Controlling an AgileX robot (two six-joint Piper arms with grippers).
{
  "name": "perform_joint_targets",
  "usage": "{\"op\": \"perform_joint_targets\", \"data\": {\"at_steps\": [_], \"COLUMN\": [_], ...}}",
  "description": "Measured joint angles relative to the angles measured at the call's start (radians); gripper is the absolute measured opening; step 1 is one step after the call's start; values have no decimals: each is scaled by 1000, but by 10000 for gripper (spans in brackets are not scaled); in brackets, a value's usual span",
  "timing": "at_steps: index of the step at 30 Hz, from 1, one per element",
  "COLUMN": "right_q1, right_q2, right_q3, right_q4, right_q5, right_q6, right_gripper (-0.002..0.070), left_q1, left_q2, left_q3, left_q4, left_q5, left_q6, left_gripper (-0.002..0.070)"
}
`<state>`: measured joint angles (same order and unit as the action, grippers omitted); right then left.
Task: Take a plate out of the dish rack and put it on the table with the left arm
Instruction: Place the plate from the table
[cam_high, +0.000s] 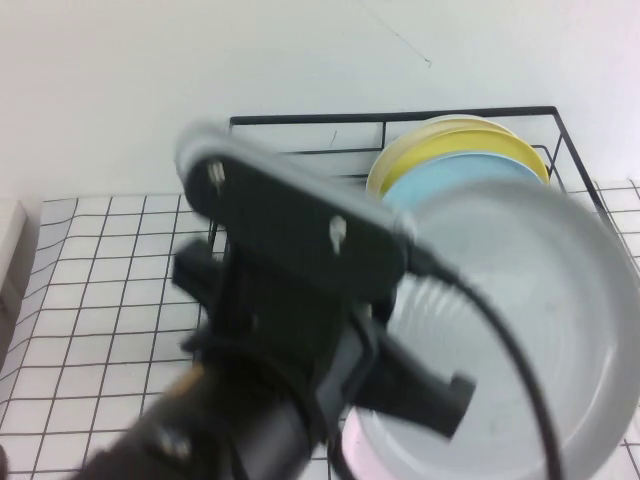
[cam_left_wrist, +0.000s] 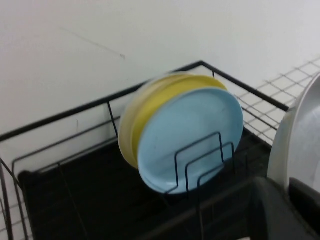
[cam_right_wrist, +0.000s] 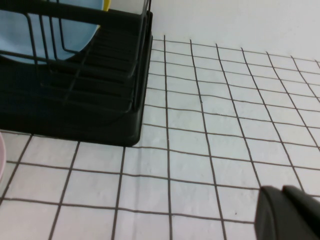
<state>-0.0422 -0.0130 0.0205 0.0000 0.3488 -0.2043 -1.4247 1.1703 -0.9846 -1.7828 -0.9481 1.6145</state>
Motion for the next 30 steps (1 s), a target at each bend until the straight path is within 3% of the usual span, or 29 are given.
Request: {"op": "perform_joint_targets", "data": {"at_steps": [15, 26, 30], "right_q1": [0, 0, 0], "right_q2": [0, 0, 0], "right_q3": [0, 0, 0], "right_q4": [0, 0, 0], "right_q5": [0, 0, 0], "right_q6": [0, 0, 0], "right_gripper": [-3, -3, -3], "left_q1": [19, 273, 330], "left_q2": [2, 154, 244], "left_q3": [267, 288, 288], "left_q4": [0, 6, 8], "left_q5": [119, 413, 467], "left_q6": [-251, -371, -378], "left_gripper": [4, 4, 4]}}
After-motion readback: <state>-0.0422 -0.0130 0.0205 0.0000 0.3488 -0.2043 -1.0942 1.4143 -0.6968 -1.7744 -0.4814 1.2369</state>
